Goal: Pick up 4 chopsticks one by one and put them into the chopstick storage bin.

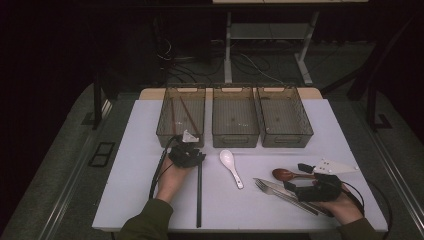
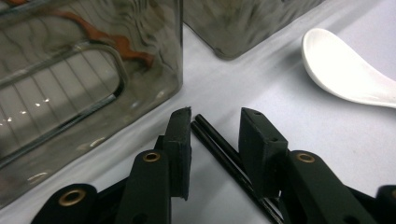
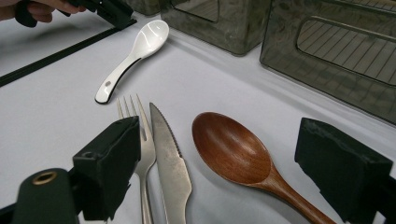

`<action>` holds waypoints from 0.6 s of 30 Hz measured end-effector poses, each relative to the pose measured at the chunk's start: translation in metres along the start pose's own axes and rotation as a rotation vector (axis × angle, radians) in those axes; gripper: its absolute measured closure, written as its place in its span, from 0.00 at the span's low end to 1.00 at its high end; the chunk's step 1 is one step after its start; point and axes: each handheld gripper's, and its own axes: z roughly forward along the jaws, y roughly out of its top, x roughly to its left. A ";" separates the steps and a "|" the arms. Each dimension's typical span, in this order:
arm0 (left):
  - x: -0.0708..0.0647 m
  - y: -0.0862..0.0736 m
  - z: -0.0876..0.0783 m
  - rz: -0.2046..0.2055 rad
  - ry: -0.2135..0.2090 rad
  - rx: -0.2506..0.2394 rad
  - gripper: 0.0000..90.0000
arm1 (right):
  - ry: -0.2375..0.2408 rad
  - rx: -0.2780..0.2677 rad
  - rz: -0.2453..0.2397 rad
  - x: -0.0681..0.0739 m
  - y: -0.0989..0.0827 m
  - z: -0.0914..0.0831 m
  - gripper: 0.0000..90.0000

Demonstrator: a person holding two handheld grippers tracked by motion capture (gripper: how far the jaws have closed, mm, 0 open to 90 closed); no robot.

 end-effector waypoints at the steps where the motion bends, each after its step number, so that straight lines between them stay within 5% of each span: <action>1: -0.001 0.000 0.000 -0.003 -0.002 0.000 0.73 | 0.000 -0.001 0.000 0.000 0.000 0.000 0.16; 18: -0.003 0.000 0.001 0.038 -0.001 0.003 0.83 | -0.003 0.012 -0.008 0.000 0.000 0.002 0.16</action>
